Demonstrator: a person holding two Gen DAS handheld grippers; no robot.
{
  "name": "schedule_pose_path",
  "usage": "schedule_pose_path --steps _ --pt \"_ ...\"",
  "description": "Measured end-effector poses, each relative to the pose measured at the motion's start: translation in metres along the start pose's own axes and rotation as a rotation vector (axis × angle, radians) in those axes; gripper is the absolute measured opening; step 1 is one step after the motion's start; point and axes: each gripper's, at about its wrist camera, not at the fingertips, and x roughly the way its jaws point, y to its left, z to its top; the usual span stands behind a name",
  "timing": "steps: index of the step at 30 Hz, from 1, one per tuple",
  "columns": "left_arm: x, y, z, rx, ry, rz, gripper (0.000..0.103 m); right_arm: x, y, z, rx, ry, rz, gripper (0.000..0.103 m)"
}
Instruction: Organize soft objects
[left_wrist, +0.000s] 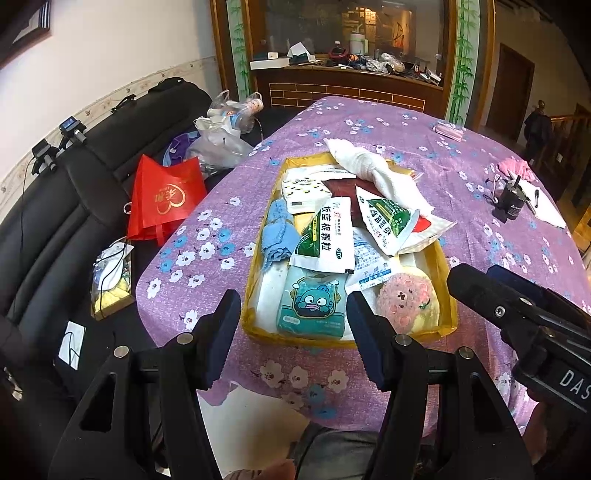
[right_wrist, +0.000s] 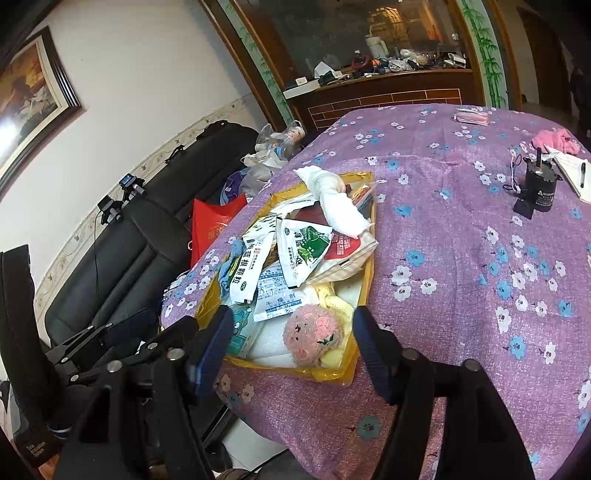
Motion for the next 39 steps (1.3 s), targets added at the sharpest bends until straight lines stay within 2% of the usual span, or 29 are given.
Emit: schedule_pose_path --steps 6,12,16,39 --pt "0.003 0.002 -0.001 0.0 0.008 0.0 0.06 0.0 0.004 -0.001 -0.015 0.002 -0.002 0.071" --pt "0.002 0.002 -0.001 0.006 -0.005 0.024 0.06 0.002 0.01 0.0 -0.04 0.008 -0.044 0.071" --pt "0.006 0.001 0.0 0.002 0.007 0.012 0.06 0.002 0.012 0.0 -0.052 0.006 -0.058 0.071" --pt "0.015 -0.004 0.002 0.017 0.022 0.031 0.06 0.008 0.002 0.001 -0.029 0.026 -0.053 0.071"
